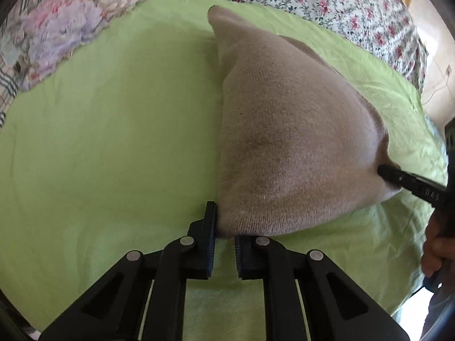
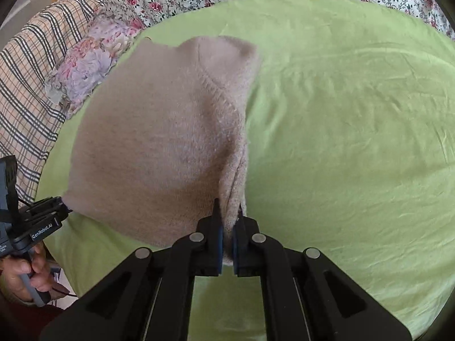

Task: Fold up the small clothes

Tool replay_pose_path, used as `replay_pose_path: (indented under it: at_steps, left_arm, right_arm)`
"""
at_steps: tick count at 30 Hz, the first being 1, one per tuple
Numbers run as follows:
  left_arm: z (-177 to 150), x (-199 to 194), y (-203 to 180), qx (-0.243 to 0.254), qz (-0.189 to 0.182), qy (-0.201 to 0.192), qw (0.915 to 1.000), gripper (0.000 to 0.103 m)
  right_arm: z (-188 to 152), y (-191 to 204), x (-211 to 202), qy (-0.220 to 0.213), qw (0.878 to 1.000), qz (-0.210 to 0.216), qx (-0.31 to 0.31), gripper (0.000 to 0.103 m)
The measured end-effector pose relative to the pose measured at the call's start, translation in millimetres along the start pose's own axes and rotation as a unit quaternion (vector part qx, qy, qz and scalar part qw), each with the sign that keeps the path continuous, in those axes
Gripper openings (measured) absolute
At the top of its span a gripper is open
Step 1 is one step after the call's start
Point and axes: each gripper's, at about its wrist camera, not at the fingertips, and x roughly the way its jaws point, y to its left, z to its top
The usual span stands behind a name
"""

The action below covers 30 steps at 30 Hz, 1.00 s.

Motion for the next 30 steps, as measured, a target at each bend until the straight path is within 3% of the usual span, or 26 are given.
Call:
replay_pose_path:
  at_steps: [7,13,15,19,22,25,27,30]
  left_arm:
    - [2,6,26,-0.061,-0.073,0.022,0.9952,0.014]
    - [-1,-2,26,-0.021,-0.093,0.038,0.9947,0.016]
    - [-10,-11,24,0.004,-0.096,0.042,0.9944,0.014]
    - [-19,-38,27,0.028,-0.146,0.031,0.9884,0.013]
    - [-2,-53,23,0.035,-0.175,0.005,0.9839,0.013]
    - [29,-48,9,0.045,-0.178,-0.015,0.9828,0.014]
    - [52,-43,-2,0.052,-0.189,-0.033,0.9800,0.021]
    - [88,-26,-16,0.058,-0.176,-0.046,0.9816,0.021]
  right_arm:
    - [-2,-8,5,-0.002,1.000,0.010,0.017,0.005]
    - [-6,-11,-4,-0.006,0.999,0.011,0.031,0.012]
    - [-7,-17,-12,-0.003,0.999,0.002,0.037,0.026]
    - [1,-34,-36,-0.020,0.997,0.025,0.066,0.028]
    - [17,-39,-50,-0.049,0.996,0.032,0.073,0.028]
    - [40,-34,-48,-0.069,0.994,0.046,0.069,0.028]
    - [57,-23,-41,-0.079,0.994,0.049,0.058,0.028]
    - [81,-8,-24,-0.078,0.994,0.065,0.043,0.028]
